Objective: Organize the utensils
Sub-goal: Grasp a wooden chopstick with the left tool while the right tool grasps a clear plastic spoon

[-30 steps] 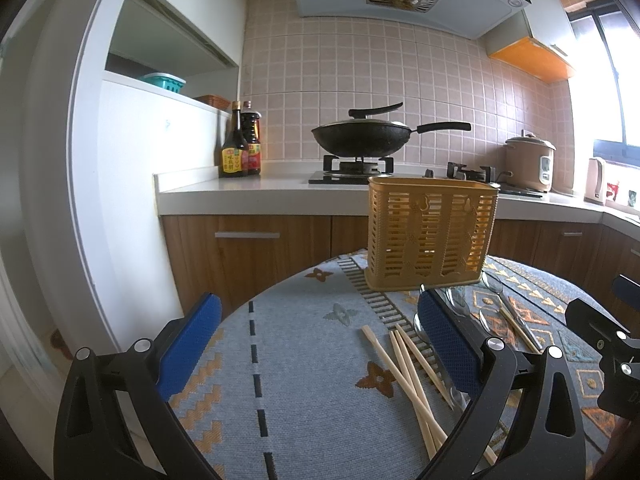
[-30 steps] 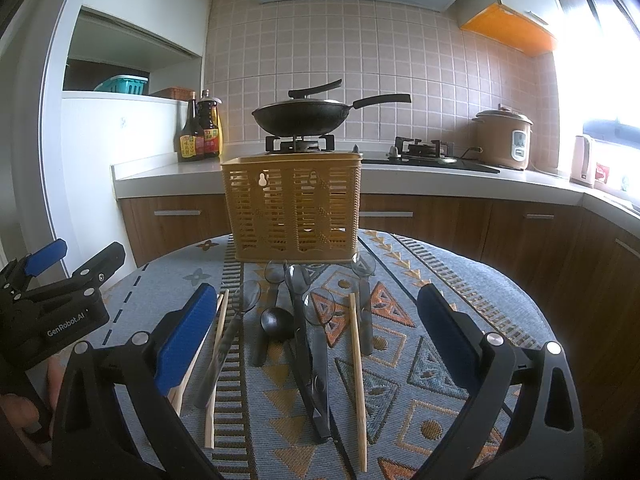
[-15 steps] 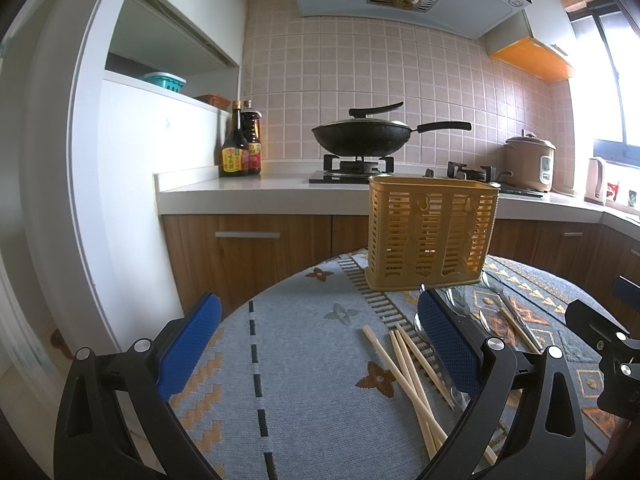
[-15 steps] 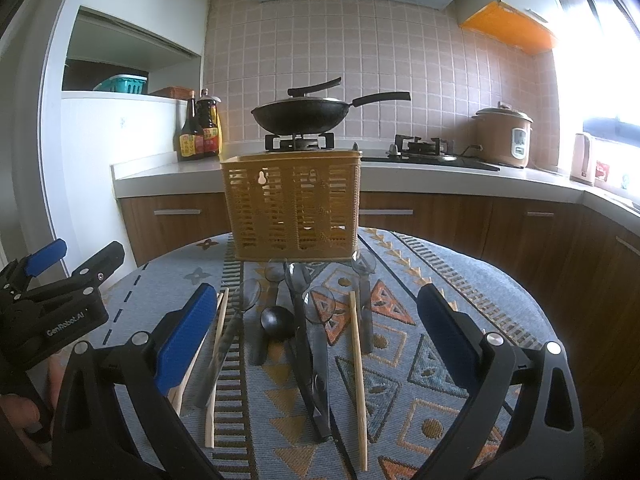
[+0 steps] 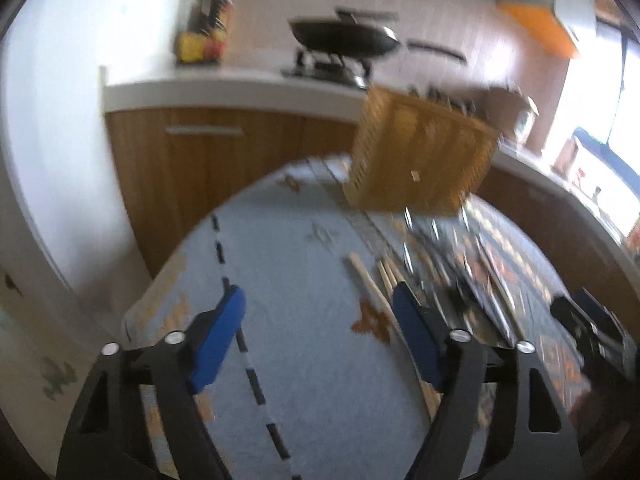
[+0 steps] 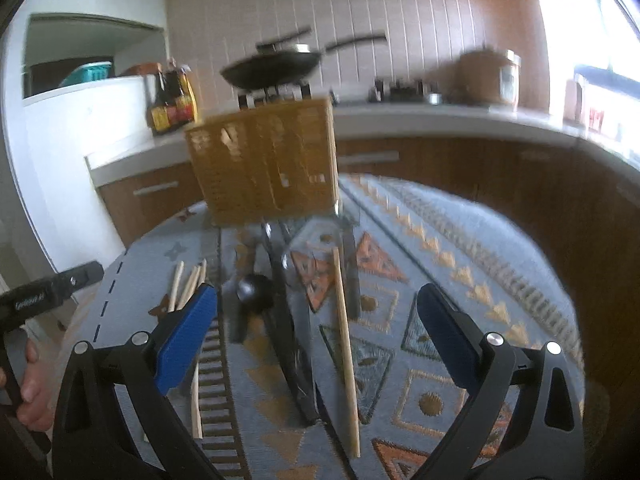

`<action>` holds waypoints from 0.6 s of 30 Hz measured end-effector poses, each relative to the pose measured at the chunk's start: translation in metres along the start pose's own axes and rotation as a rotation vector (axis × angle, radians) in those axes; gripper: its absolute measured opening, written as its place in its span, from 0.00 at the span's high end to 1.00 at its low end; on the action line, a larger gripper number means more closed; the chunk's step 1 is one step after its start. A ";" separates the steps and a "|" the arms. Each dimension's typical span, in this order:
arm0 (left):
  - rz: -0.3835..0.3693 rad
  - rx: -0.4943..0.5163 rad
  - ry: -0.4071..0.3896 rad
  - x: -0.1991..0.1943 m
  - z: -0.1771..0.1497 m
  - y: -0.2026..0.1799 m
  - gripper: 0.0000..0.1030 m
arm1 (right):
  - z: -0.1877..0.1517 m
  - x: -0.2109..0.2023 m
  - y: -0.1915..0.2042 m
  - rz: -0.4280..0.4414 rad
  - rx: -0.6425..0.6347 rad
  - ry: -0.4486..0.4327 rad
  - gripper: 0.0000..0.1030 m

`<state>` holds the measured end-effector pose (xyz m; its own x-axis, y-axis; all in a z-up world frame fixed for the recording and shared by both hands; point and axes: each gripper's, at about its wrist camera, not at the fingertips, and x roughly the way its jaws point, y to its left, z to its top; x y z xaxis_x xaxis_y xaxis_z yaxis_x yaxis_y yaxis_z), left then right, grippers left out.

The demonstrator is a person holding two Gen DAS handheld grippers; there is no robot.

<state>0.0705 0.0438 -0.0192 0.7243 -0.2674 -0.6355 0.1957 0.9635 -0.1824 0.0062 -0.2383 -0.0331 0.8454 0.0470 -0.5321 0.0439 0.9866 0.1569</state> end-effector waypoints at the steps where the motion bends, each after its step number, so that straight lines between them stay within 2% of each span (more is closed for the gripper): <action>1: -0.022 0.007 0.026 0.001 0.000 -0.002 0.41 | 0.001 0.003 -0.003 0.007 0.008 0.022 0.07; 5: -0.133 0.000 0.120 0.011 0.005 -0.007 0.47 | 0.007 0.008 -0.008 -0.017 -0.023 0.065 0.13; 8: -0.196 -0.030 0.186 0.024 0.011 -0.011 0.59 | 0.013 0.006 -0.008 -0.023 -0.067 0.065 0.17; 9: -0.201 -0.033 0.214 0.030 0.013 -0.014 0.66 | 0.016 0.004 -0.007 -0.028 -0.089 0.060 0.19; 11: -0.199 -0.033 0.249 0.039 0.017 -0.020 0.68 | 0.024 0.002 -0.006 -0.034 -0.120 0.060 0.21; 14: -0.192 -0.034 0.278 0.045 0.026 -0.027 0.70 | 0.037 0.001 -0.003 -0.021 -0.168 0.062 0.40; 17: -0.184 -0.019 0.267 0.042 0.041 -0.037 0.73 | 0.053 0.005 -0.002 -0.034 -0.183 0.086 0.42; 18: -0.158 -0.001 0.261 0.041 0.046 -0.042 0.73 | 0.062 0.010 -0.004 -0.031 -0.183 0.114 0.42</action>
<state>0.1221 -0.0074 -0.0032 0.4905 -0.4067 -0.7708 0.2912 0.9101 -0.2949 0.0477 -0.2509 0.0119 0.7788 0.0232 -0.6268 -0.0375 0.9993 -0.0096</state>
